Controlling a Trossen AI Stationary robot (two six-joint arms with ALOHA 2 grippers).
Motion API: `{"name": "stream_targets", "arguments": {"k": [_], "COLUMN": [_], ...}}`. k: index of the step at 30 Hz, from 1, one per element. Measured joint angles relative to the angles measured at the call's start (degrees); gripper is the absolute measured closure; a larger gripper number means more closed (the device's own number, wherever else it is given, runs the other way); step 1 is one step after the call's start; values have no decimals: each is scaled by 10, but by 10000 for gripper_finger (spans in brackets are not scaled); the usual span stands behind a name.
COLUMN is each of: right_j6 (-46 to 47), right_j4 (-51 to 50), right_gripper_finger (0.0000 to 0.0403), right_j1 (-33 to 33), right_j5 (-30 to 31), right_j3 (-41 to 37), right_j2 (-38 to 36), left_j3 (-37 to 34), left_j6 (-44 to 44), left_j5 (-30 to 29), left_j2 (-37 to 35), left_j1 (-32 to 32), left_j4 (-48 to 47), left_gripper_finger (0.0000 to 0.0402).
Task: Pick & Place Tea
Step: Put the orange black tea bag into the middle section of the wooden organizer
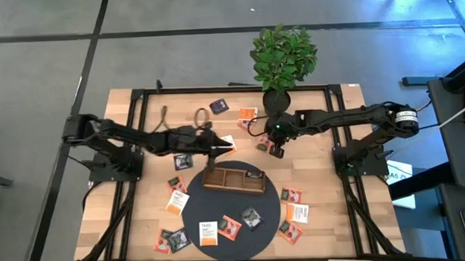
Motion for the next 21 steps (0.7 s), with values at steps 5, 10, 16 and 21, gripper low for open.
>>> {"name": "stream_targets", "arguments": {"k": [5, 10, 16, 21], "right_j6": [0, 0, 7, 19], "right_j4": [-2, -15, -32, -32], "right_gripper_finger": [402, 399, 372, 350], "right_j1": [0, 0, 0, 0], "right_j5": [0, 12, 83, 150], "right_j3": [0, 0, -1, -2], "right_j2": [0, 0, 0, 0], "left_j3": [120, 195, 217, 217], "left_j6": [53, 113, 102, 85], "left_j5": [46, 57, 52, 51], "left_j2": [102, 151, 174, 197], "left_j1": [17, 29, 36, 48], "left_j4": [-80, -124, -127, -120], "left_gripper_finger": [327, 326, 327, 327]}}
